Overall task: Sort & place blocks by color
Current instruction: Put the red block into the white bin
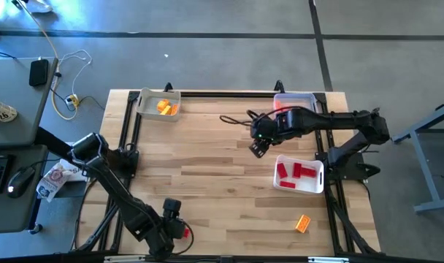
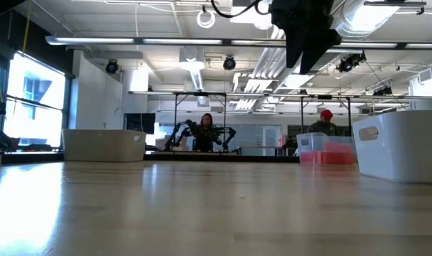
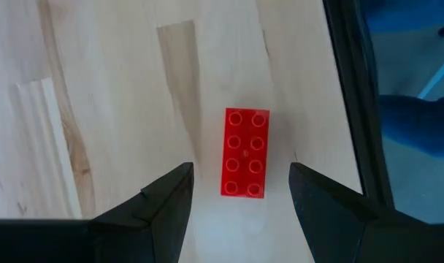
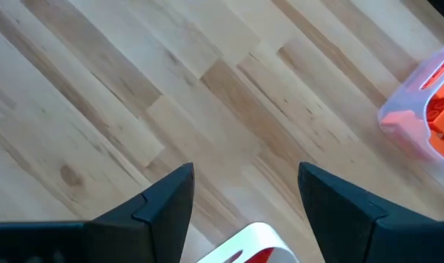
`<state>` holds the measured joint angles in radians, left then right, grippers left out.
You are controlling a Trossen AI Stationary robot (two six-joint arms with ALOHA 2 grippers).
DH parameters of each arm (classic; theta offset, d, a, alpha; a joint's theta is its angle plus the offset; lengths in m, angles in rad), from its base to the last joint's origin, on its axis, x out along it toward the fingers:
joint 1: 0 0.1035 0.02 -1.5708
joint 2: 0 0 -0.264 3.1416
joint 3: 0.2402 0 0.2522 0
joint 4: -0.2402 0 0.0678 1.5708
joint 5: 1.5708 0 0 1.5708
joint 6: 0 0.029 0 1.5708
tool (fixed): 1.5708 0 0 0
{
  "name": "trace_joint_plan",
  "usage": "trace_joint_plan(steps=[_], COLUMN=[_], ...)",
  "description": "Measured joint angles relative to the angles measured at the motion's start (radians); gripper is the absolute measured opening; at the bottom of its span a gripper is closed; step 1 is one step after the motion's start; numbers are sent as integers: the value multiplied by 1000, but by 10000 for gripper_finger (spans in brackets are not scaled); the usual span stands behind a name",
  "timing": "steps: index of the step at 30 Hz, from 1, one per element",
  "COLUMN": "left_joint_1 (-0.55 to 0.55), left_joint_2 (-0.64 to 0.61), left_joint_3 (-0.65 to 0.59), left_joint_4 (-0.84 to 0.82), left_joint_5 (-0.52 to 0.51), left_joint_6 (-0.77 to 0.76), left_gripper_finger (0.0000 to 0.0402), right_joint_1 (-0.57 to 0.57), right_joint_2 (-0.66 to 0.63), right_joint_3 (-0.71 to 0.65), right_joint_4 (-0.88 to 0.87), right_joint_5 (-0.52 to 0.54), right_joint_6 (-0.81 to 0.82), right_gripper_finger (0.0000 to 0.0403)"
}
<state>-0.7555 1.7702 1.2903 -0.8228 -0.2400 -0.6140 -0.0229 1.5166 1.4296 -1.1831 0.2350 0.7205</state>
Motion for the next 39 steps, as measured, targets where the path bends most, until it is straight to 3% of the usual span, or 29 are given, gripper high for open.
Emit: trace_joint_plan(steps=[19, 29, 32, 39], left_joint_1=[14, 52, 60, 75], left_joint_2=[171, 230, 230, 215], left_joint_3=[0, 3, 3, 1], left_joint_4=[45, 66, 70, 83], left_joint_5=[22, 91, 103, 106], left_joint_6=[-2, -3, -3, 53], left_gripper_finger=[211, 210, 194, 111], right_joint_1=[123, 191, 241, 372], right_joint_2=[0, 0, 0, 0], right_joint_3=[0, 0, 0, 0], right_joint_4=[6, 31, 62, 117], right_joint_5=[1, -16, -17, 57], right_joint_6=[42, 70, 90, 85], right_gripper_finger=[231, 231, 231, 231])
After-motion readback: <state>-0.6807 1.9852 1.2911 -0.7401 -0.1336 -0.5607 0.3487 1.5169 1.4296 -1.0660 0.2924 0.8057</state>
